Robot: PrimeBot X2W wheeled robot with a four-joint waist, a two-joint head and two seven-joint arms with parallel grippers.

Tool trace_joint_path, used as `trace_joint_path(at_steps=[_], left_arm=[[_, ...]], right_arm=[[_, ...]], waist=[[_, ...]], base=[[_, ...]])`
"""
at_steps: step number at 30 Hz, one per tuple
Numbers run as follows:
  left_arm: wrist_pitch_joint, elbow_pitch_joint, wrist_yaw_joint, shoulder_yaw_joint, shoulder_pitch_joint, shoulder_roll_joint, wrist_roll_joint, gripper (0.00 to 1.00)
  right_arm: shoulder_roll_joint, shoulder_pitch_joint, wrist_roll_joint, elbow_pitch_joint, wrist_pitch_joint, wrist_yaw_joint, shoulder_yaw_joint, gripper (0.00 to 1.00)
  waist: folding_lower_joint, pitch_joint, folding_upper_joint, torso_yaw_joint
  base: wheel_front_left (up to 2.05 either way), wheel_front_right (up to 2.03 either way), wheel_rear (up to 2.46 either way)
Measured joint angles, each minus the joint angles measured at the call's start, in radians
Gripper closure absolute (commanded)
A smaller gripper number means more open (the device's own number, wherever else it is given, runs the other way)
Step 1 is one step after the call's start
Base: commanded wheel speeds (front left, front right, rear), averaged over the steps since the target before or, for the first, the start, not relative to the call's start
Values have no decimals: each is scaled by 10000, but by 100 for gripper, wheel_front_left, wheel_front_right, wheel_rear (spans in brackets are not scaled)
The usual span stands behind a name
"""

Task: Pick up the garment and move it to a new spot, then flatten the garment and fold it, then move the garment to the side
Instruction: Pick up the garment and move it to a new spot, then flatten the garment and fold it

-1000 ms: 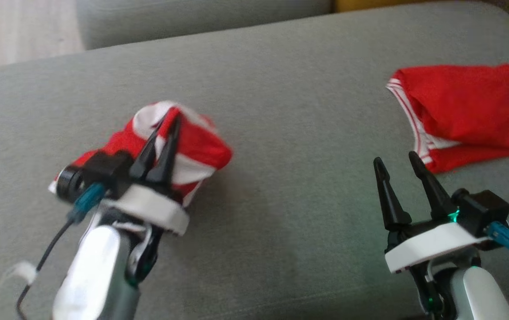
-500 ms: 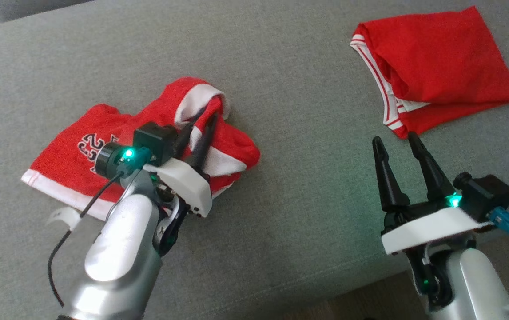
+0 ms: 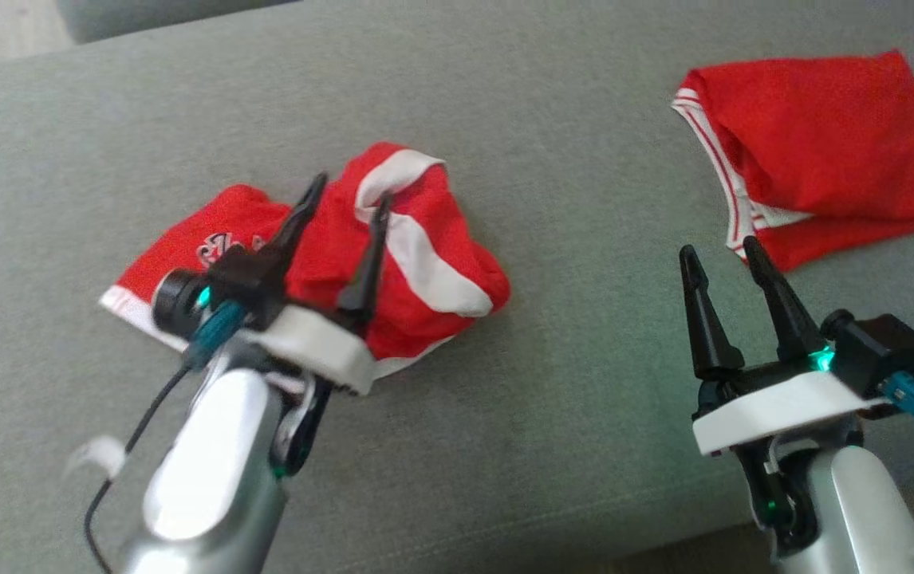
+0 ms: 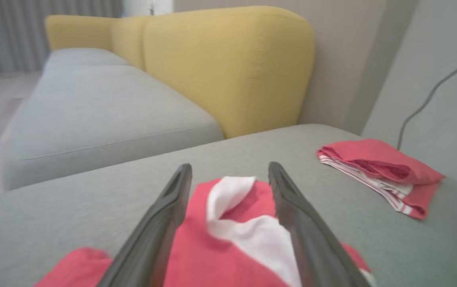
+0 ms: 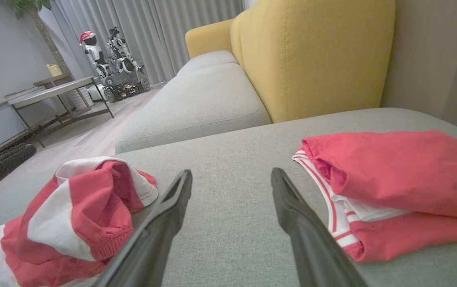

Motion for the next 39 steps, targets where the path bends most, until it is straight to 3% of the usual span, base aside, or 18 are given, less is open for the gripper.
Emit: trace_joint_path(at_steps=[7, 11, 22, 39], left_arm=[[-171, -1116, 972, 1034, 1240, 514, -178, 0], [-236, -1521, 1179, 1524, 1821, 828, -291, 0], [-247, -2476, 1174, 2182, 3453, 1415, -796, 0], [19, -3300, 1283, 2150, 5175, 1618, -928, 0]], right_arm=[[0, 55, -224, -48, 205, 0, -144, 0], [0, 115, -368, -77, 305, 0, -282, 0], [0, 499, -644, -98, 529, 0, -382, 0], [6, 1353, -717, -173, 809, 0, -564, 0]], waist=[[0, -391, 0, 680], [0, -612, 0, 1016], [0, -1312, 0, 1525], [-1, -2241, 0, 1418]], base=[[0, 0, 0], [0, 0, 0], [0, 0, 0], [0, 0, 0]])
